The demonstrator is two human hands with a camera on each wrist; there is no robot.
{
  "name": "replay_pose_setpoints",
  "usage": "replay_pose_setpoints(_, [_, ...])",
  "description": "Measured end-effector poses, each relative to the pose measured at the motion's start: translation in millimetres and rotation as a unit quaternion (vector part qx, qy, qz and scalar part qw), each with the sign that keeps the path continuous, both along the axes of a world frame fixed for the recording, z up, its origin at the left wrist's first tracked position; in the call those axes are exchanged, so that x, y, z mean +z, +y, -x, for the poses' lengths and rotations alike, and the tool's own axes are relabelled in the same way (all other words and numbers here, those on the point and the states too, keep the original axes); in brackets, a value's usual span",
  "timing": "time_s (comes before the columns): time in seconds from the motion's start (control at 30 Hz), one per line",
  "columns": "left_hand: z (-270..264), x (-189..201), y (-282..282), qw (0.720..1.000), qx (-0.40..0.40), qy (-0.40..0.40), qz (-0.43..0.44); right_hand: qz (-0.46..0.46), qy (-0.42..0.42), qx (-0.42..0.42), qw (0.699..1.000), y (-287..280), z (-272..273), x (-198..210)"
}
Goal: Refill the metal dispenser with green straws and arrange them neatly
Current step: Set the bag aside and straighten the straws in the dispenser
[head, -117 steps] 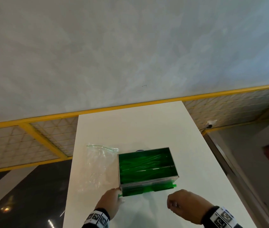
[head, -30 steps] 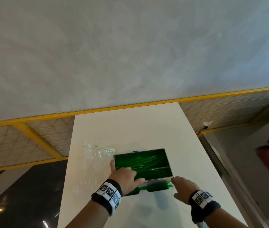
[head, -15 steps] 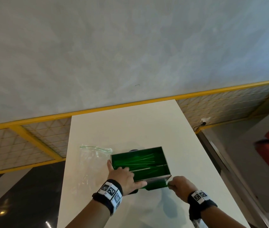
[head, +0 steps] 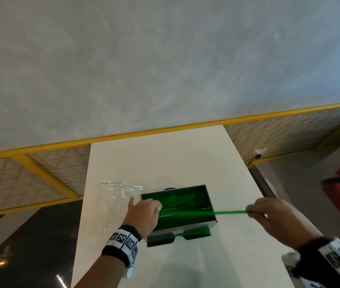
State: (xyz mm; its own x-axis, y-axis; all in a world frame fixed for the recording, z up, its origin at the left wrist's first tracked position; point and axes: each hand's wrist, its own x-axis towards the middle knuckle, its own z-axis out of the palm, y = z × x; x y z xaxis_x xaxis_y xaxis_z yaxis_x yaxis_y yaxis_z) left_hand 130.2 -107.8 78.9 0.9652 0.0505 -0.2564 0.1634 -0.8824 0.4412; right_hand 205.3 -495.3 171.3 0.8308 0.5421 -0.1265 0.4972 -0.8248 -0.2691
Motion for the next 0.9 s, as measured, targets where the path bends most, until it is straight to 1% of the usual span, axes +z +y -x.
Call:
replay_pose_setpoints(0.03, [-2.4, -0.2, 4.2, 1.0, 0.022, -0.013, 0.014, 0.027, -0.015, 0.015, 0.999, 19.5, -9.4, 6.8])
replay_pose_setpoints(0.07, [-4.4, 0.9, 8.4, 0.998, 0.045, -0.024, 0.03, 0.073, -0.024, 0.027, 0.997, 40.2, -18.2, 5.1])
replay_pose_setpoints(0.13, [-6.5, 4.4, 18.4, 0.992, 0.094, -0.039, 0.075, 0.162, -0.015, 0.04, 0.986, 83.3, -32.6, -7.4])
replay_pose_setpoints(0.2, [-5.7, 13.2, 30.3, 0.985, 0.127, -0.05, 0.102, 0.196, 0.019, 0.049, 0.979, 112.7, -41.5, -21.0])
replay_pose_setpoints(0.27, [-1.7, 24.0, 42.4, 0.985, 0.133, -0.049, 0.099, 0.212, 0.052, 0.05, 0.975, 125.3, -45.2, -31.2])
replay_pose_setpoints(0.33, [3.7, 30.8, 50.5, 0.989, 0.115, -0.035, 0.087, 0.244, 0.052, 0.063, 0.966, 130.6, -44.4, -36.6])
replay_pose_setpoints(0.47, [5.8, 32.8, 44.3, 0.996, 0.06, -0.026, 0.053, 0.31, -0.022, 0.135, 0.941, 148.9, -34.1, -42.7])
replay_pose_setpoints(0.53, [4.0, 31.6, 35.1, 0.999, 0.029, -0.015, 0.036, 0.331, -0.042, 0.161, 0.929, 152.2, -33.6, -46.2])
replay_pose_setpoints(0.6, [2.1, 33.0, 27.1, 0.999, -0.003, -0.002, 0.031, 0.333, -0.049, 0.163, 0.927, 148.6, -36.1, -45.6])
replay_pose_setpoints(0.67, [1.1, 33.0, 18.1, 0.998, -0.056, 0.001, 0.005, 0.334, -0.052, 0.16, 0.927, 144.2, -37.4, -44.3])
replay_pose_setpoints(0.7, [1.9, 32.6, 14.3, 0.996, -0.09, 0.012, -0.016, 0.336, -0.054, 0.163, 0.926, 145.9, -35.6, -44.7])
replay_pose_setpoints(0.77, [0.4, 28.4, 3.0, 0.987, -0.137, 0.065, -0.058, 0.35, -0.057, 0.17, 0.919, 150.5, -31.4, -45.8])
replay_pose_setpoints(0.83, [-5.6, 20.6, -6.1, 0.975, -0.152, 0.115, -0.11, 0.362, -0.057, 0.164, 0.916, 155.2, -29.5, -47.1])
replay_pose_setpoints(0.9, [-10.9, 13.9, -12.9, 0.963, -0.154, 0.147, -0.163, 0.365, -0.043, 0.145, 0.919, 157.2, -30.7, -46.9])
